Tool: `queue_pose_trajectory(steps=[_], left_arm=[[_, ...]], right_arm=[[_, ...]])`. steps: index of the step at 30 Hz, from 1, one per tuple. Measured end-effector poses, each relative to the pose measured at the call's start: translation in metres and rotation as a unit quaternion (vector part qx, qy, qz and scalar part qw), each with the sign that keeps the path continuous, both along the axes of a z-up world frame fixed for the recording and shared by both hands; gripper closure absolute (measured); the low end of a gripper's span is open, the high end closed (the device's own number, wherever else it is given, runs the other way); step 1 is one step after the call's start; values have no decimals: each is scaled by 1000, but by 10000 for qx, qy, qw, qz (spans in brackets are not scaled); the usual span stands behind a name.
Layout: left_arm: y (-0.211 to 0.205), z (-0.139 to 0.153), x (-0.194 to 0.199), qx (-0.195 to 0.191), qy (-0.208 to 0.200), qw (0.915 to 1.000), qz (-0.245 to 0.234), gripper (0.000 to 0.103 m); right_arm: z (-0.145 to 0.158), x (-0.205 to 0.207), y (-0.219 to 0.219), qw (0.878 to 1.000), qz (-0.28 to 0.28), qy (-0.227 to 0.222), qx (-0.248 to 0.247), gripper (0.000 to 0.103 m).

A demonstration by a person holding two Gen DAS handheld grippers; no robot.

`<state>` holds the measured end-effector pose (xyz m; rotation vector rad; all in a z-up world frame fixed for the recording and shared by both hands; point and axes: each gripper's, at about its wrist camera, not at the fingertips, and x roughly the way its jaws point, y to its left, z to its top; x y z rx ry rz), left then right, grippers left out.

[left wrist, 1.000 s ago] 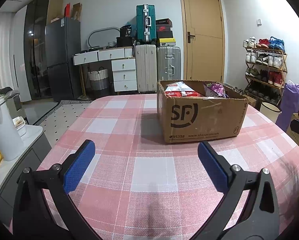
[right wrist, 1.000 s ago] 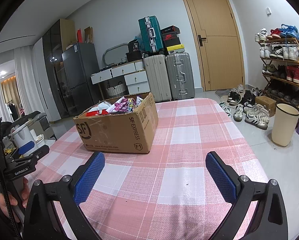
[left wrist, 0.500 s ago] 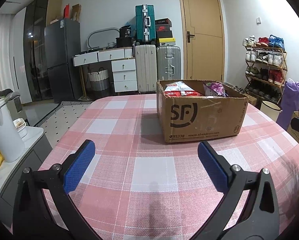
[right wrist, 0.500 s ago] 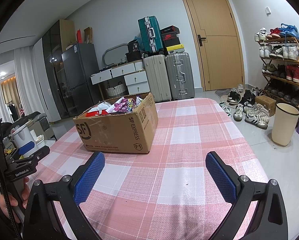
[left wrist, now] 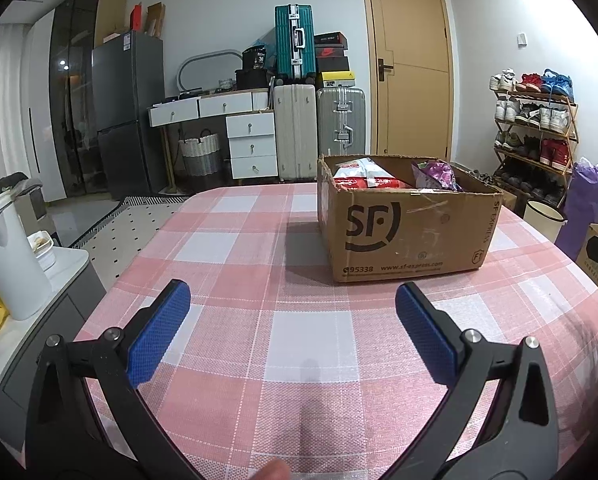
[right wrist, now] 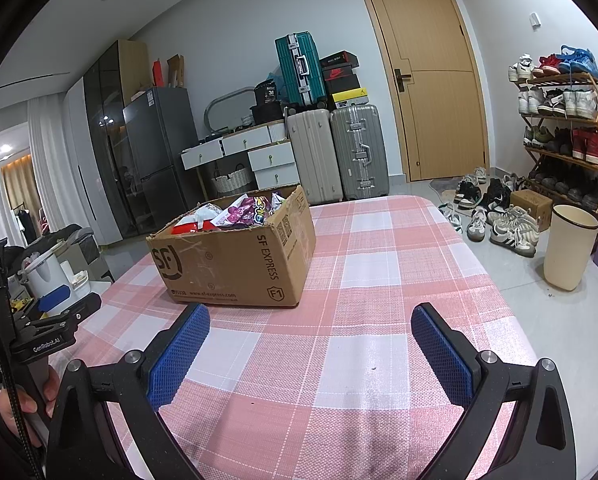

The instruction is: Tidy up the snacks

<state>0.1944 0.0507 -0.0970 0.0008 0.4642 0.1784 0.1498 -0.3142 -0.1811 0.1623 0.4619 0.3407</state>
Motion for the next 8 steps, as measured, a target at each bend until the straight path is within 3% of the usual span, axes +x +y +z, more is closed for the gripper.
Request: queue_pose_trajectory(steps=[8], left_arm=[[0,-1,2,-31,32,9999,-91,1]], right_arm=[[0,0,-1,10000,-17,-10,1,0]])
